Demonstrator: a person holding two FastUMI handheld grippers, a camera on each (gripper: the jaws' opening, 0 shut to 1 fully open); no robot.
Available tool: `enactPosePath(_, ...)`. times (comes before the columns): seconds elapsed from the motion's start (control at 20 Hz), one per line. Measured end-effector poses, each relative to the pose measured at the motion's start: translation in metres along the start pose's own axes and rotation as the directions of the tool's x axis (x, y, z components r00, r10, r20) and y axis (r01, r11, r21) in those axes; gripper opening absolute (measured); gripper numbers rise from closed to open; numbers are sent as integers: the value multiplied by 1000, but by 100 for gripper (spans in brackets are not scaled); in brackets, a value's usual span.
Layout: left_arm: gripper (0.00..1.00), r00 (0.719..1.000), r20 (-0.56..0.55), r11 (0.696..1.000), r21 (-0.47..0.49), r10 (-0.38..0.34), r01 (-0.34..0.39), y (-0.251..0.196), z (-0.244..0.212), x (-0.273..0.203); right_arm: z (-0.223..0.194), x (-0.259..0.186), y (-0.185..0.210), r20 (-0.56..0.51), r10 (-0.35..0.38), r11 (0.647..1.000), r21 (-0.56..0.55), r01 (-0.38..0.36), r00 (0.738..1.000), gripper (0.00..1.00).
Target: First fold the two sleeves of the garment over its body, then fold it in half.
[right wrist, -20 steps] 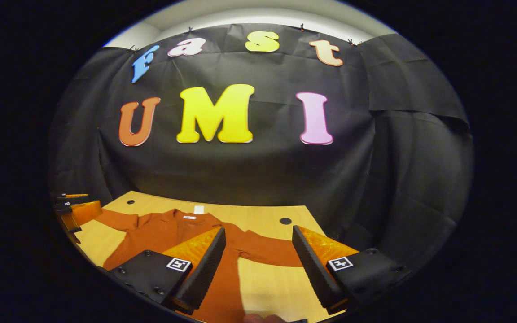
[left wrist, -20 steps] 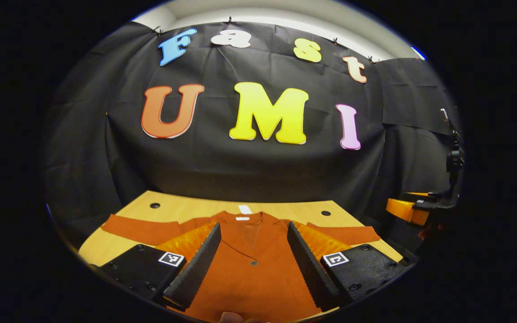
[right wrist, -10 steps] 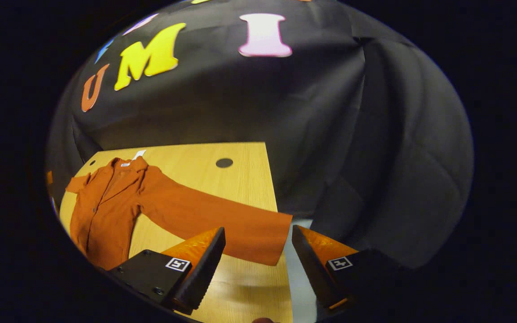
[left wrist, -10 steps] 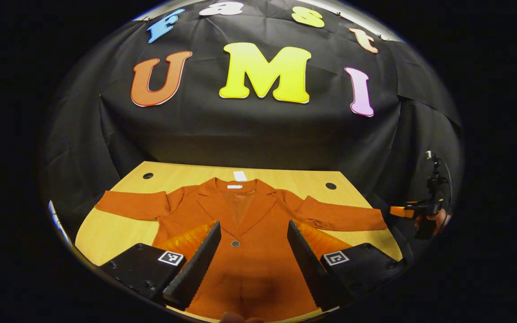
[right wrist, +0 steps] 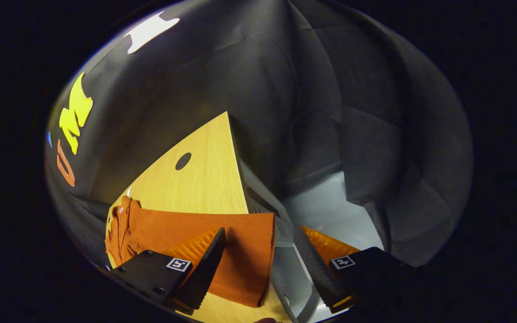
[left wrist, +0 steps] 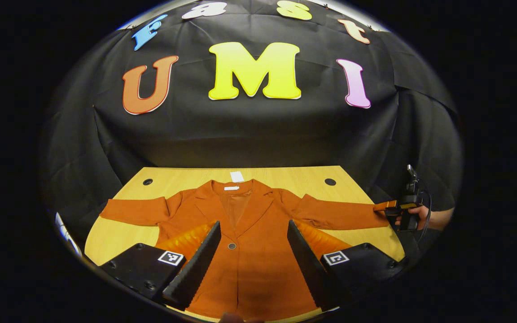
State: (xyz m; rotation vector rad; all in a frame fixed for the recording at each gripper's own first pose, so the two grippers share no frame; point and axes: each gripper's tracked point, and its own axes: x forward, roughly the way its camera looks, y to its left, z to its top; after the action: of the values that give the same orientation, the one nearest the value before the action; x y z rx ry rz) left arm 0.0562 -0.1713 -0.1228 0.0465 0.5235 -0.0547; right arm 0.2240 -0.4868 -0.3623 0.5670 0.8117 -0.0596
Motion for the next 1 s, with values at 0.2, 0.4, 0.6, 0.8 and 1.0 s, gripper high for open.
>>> enactPosePath(0.2,96,1000,-11,1000,-3,9,-9,-3,-3,1,2,16,8,-28,84,990,118,-80,996,96)
enactPosePath(0.4,96,1000,-21,1000,7,9,-9,-9,-4,2,13,9,17,4,72,994,88,-72,997,58)
enactPosePath(0.6,97,1000,0,1000,14,-27,27,-20,0,2,19,-6,20,21,16,1000,11,-17,1000,7)
enactPosePath(0.8,97,999,15,999,-5,-41,41,-17,2,2,31,-32,50,57,52,998,23,-53,997,3)
enactPosePath(1.0,97,998,59,999,-34,-22,24,13,5,-4,45,-76,98,107,62,998,24,-65,992,3)
